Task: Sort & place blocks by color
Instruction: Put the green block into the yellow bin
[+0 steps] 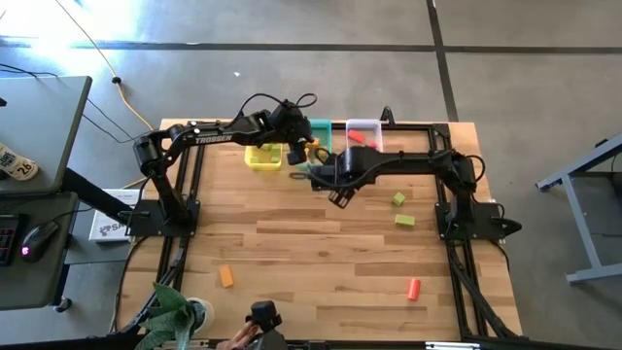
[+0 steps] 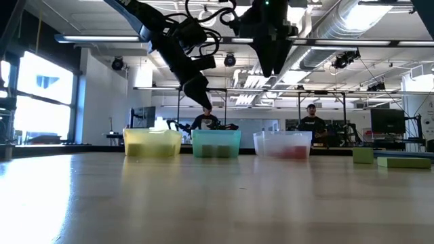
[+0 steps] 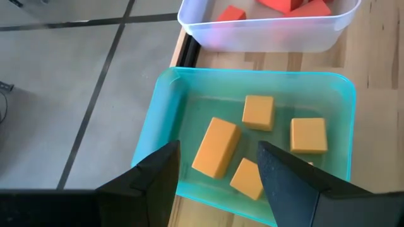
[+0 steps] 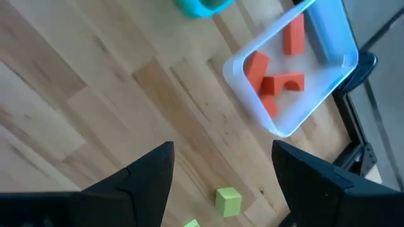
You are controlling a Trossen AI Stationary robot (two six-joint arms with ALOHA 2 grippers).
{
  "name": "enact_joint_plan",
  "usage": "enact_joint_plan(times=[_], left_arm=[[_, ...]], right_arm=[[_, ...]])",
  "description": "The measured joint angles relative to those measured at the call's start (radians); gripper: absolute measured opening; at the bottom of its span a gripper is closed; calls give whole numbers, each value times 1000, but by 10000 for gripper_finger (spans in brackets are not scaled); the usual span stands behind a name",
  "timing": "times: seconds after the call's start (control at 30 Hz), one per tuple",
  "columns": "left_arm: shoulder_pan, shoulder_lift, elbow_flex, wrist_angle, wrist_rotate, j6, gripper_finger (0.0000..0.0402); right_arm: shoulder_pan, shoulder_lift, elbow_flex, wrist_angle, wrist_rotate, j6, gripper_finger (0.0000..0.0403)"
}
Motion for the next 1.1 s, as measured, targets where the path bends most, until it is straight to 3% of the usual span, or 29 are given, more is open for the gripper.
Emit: enact_joint_plan(times=[0.2,0.4,0.7,1.1], left_arm=[[2,0,0,0,2,0,197],[2,0,0,0,7,0,197],[1,0,0,0,13,-29,197],[-6,0,0,0,13,-160,197]], right_arm=[[21,-67,-234,-1,1,109,254],[32,-186,-453,20,-72,225,254],[3,-450,-772,255,-162,355,254],[-77,-667,-1100,502,-206,290,254]])
